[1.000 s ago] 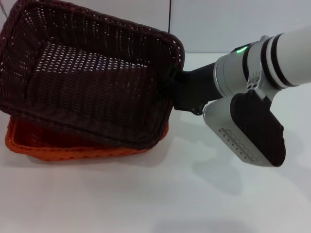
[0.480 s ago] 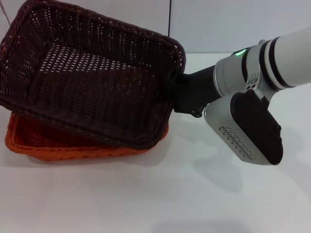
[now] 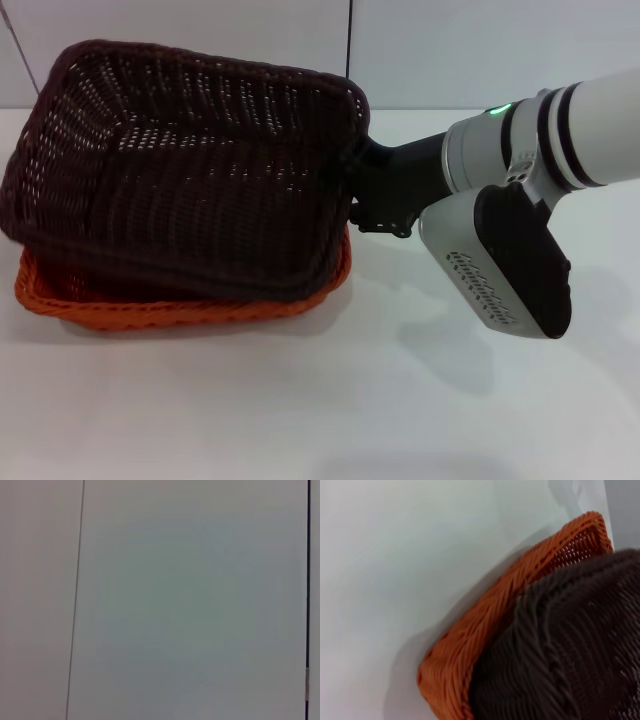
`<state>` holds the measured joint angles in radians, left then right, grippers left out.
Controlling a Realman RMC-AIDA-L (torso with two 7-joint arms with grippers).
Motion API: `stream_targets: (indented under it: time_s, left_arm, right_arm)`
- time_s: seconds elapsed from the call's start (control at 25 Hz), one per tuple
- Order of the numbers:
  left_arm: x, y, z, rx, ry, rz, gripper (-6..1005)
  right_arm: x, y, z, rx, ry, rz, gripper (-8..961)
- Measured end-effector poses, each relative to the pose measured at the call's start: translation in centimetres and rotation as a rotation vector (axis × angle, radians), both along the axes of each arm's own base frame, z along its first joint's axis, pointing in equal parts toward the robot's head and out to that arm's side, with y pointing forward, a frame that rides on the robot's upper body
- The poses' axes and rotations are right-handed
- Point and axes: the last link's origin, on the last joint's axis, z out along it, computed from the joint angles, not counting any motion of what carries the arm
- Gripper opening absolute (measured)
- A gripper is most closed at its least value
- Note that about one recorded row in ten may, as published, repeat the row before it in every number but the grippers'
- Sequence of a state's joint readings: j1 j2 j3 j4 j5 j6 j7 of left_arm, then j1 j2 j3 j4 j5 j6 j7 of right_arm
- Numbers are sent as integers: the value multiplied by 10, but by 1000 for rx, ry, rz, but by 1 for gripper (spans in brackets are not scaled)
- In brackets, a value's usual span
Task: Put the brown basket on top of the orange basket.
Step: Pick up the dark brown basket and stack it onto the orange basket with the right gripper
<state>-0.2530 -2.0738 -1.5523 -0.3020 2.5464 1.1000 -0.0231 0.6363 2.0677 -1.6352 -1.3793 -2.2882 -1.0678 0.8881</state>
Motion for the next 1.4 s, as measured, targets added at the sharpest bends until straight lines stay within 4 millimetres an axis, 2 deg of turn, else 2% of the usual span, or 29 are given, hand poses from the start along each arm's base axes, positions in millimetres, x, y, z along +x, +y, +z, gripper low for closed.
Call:
stream_targets:
  time_s: [0.12, 0.28, 0.8, 1.08, 1.16, 1.2, 1.36, 1.4]
  left_arm:
    - [1, 2, 0, -3, -2, -1, 807]
    - [0, 5, 1, -10, -2, 3, 807]
    - [-1, 6, 1, -11, -3, 8, 807]
    - [-3, 5, 2, -18, 0, 18, 807]
    - [-4, 4, 1, -20, -1, 25, 807]
    - [-4, 4, 1, -20, -1, 25, 807]
    - [-5, 1, 1, -17, -3, 26, 807]
    - [-5, 1, 1, -17, -3, 26, 807]
  right_arm:
    - [0, -3, 2, 2, 11, 2, 380]
    - [-1, -10, 4, -5, 19, 8, 600]
    - [8, -26, 15, 18, 52, -16, 665]
    - [-3, -40, 25, 25, 140, 4, 666]
    - [-12, -43, 29, 27, 220, 3, 665]
    - [-12, -43, 29, 27, 220, 3, 665]
    - [-27, -25, 42, 161, 443, -28, 665]
    - [-27, -25, 42, 161, 443, -28, 665]
